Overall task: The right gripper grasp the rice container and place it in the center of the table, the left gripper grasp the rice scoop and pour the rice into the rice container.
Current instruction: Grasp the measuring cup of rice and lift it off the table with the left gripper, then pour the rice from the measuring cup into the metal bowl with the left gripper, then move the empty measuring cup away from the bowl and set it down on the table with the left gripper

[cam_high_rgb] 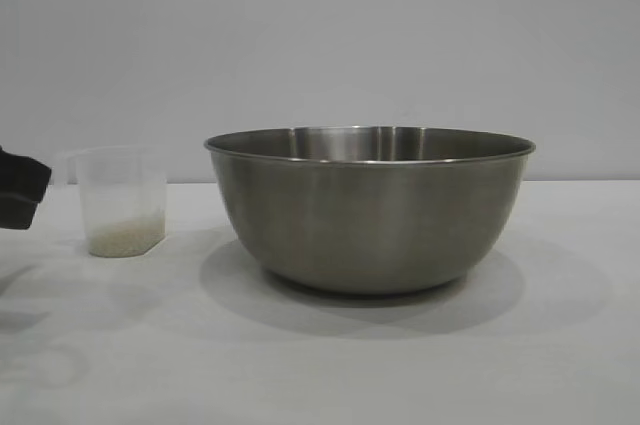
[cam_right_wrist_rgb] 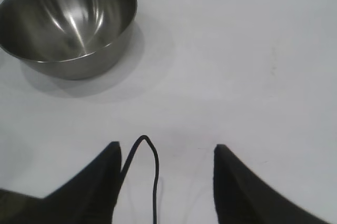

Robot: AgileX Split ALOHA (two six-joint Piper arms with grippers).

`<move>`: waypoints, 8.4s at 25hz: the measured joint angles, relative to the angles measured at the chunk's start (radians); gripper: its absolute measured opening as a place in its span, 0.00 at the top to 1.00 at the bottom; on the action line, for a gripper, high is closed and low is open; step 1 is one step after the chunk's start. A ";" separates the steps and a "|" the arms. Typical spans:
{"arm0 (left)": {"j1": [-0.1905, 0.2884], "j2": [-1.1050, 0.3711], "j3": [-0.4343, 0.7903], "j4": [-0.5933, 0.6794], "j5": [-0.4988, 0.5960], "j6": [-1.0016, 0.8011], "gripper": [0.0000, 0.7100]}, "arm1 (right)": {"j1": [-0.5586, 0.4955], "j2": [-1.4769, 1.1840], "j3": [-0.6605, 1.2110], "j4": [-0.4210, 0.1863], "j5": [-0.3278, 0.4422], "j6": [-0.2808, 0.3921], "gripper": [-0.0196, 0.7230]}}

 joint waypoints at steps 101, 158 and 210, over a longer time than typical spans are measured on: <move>-0.171 -0.093 -0.640 0.904 0.273 1.212 1.00 | 0.000 0.000 0.000 0.000 0.000 0.000 0.47; -0.180 -0.093 -0.739 0.687 0.425 0.169 1.00 | 0.000 0.000 0.000 0.000 0.000 0.000 0.47; 0.320 0.118 -0.226 0.352 -0.050 -0.029 0.85 | 0.000 0.000 0.000 0.000 0.000 0.000 0.47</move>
